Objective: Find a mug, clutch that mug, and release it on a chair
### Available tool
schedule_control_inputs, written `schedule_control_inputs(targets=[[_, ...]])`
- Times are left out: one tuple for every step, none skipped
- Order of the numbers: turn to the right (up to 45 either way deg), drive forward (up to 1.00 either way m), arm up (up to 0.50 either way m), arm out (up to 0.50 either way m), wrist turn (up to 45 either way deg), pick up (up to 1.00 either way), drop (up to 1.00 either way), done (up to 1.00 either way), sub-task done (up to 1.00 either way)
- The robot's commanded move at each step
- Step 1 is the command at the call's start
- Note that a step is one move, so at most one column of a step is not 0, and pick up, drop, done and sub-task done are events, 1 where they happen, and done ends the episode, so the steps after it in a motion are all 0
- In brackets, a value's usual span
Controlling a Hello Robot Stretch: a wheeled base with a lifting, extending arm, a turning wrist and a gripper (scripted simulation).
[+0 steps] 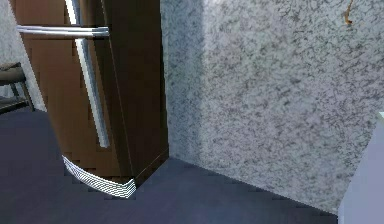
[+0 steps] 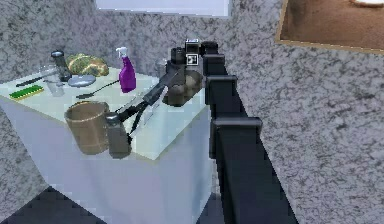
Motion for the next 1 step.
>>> schedule_control_inputs(targets=[[0.0,0.00,0.00,-0.44,0.0,0.00,0.00,0.00,0.00]])
